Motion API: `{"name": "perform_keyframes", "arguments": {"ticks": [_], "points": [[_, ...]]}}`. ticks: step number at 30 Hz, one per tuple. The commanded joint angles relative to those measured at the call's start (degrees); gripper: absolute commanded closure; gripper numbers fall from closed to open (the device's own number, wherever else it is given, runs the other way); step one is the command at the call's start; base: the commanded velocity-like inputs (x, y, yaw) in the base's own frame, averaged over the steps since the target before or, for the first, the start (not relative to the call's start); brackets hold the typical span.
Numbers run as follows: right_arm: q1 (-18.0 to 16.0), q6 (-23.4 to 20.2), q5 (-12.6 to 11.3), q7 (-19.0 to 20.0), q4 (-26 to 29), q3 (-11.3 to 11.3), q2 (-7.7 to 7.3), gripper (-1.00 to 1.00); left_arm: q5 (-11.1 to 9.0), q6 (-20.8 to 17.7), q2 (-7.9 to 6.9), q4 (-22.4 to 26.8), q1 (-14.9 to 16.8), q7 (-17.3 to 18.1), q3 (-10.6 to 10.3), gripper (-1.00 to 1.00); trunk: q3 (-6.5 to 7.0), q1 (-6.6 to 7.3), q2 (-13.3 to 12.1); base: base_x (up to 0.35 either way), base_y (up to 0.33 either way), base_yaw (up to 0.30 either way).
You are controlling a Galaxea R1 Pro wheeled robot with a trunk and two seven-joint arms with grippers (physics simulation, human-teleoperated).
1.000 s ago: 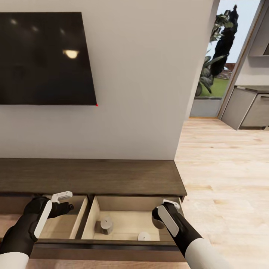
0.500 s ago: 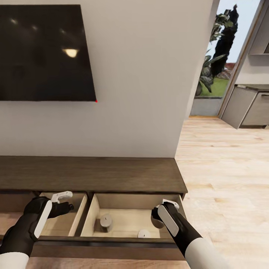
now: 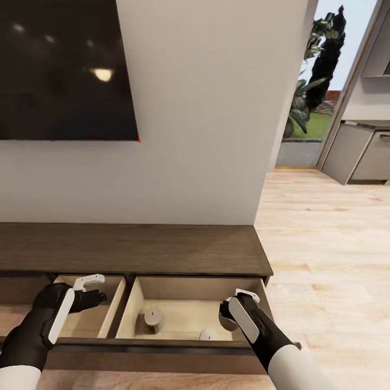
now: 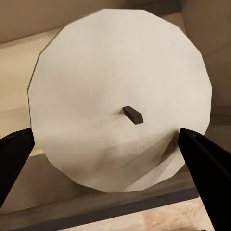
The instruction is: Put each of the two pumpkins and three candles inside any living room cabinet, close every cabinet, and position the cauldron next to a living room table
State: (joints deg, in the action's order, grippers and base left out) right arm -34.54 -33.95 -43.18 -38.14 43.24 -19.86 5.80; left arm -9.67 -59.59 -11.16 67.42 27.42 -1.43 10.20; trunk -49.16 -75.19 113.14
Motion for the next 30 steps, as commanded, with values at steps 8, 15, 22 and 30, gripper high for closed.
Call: {"name": "perform_keyframes", "arguments": {"ticks": [8, 15, 22, 30], "points": [[0.0, 0.0, 0.0, 0.0, 0.0, 0.0, 0.00, 1.00, 0.0, 0.0, 0.01, 0.1, 0.0, 0.0, 0.0, -1.00, -1.08, -1.32, 2.4, 0.000, 0.000, 0.000], [0.0, 0.1, 0.0, 0.0, 0.0, 0.0, 0.00, 1.00, 0.0, 0.0, 0.00, 0.2, 0.0, 0.0, 0.1, -1.00, -2.34, -2.86, 5.2, 0.000, 0.000, 0.000], [0.0, 0.1, 0.0, 0.0, 0.0, 0.0, 0.00, 1.00, 0.0, 0.0, 0.00, 0.2, 0.0, 0.0, 0.1, -1.00, -2.88, -3.52, 6.4, 0.000, 0.000, 0.000], [0.0, 0.1, 0.0, 0.0, 0.0, 0.0, 0.00, 1.00, 0.0, 0.0, 0.00, 0.4, 0.0, 0.0, 0.1, -1.00, -2.88, -3.52, 6.4, 0.098, 0.000, 0.000]]}}
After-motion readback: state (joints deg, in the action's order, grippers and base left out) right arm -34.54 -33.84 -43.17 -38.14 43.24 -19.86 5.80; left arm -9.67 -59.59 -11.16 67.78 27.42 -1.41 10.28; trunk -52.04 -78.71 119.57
